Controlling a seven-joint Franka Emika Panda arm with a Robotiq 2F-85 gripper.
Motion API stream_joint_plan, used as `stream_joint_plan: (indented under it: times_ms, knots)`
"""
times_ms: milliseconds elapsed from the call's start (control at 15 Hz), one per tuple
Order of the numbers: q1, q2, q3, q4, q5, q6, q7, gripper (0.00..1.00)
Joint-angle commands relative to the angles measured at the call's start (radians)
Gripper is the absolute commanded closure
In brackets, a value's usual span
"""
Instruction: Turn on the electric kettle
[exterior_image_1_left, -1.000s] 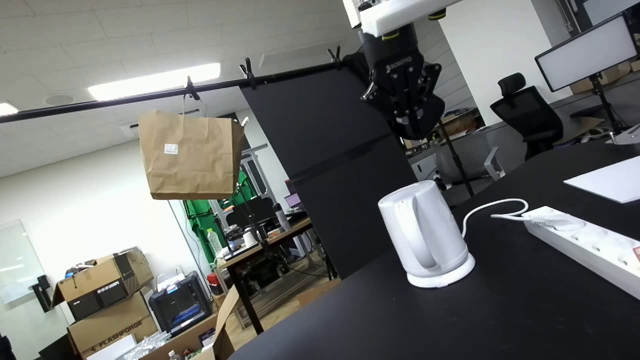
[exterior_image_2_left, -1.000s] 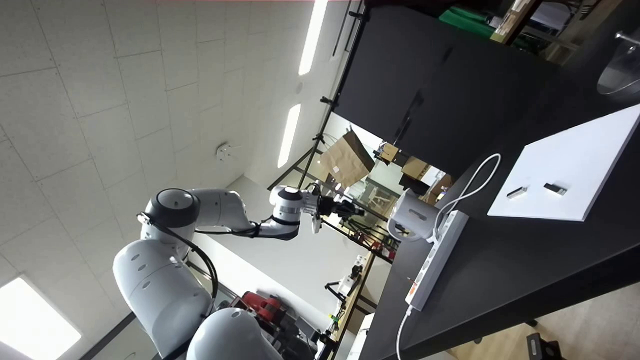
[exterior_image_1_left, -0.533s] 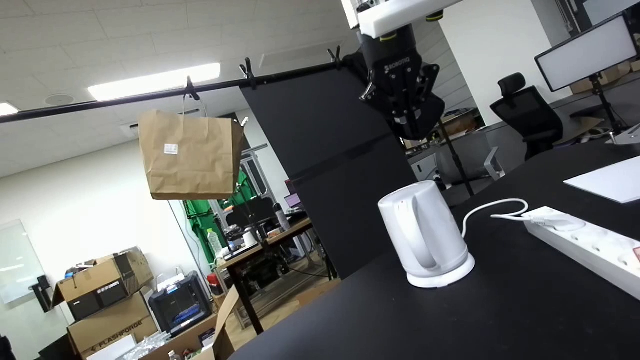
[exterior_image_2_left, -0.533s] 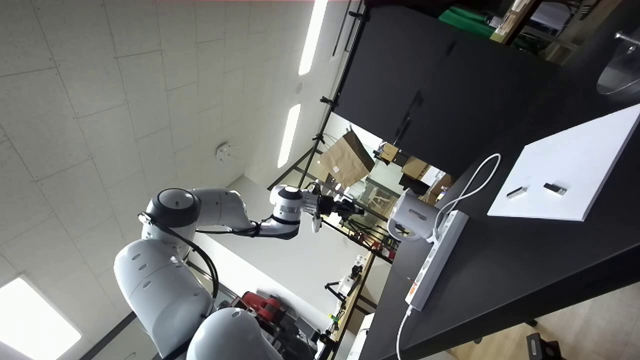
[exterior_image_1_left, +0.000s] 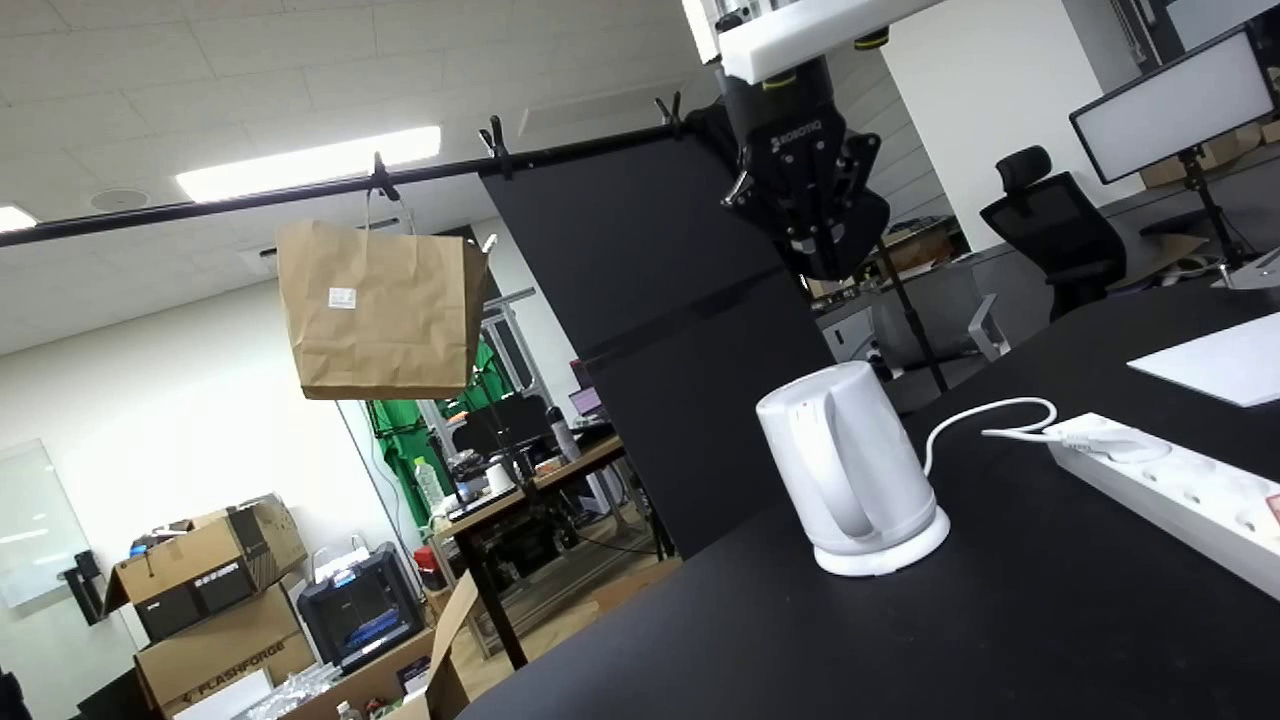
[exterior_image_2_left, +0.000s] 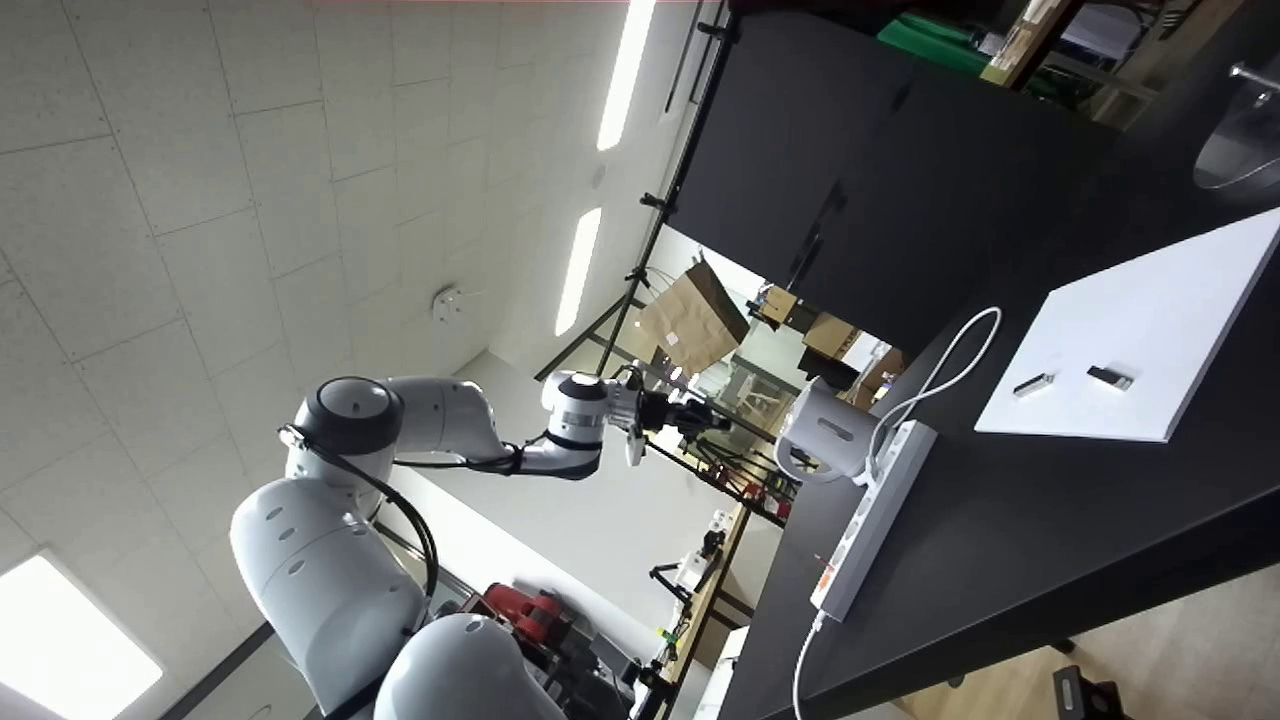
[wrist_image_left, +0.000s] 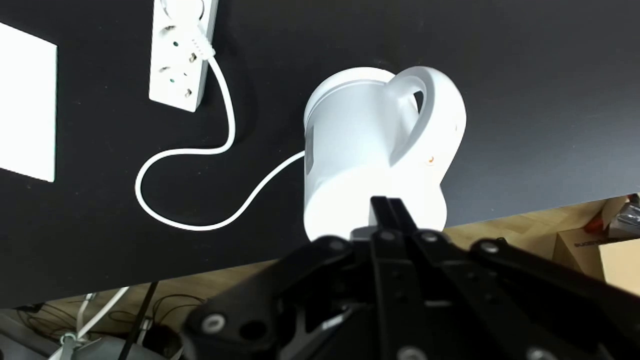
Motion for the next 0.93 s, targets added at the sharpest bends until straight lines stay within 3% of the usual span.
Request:
stream_joint_plan:
  times_ms: [0,400,867]
  knots:
    - [0.043,0.060,-0.036,0.046,-0.006,-0.003,0.040,1.00]
    - [0.075,0.136,-0.058,0.085,0.028,0.003,0.018,1.00]
    - [0.105,0.185,-0.089,0.105,0.039,0.101,0.015,1.00]
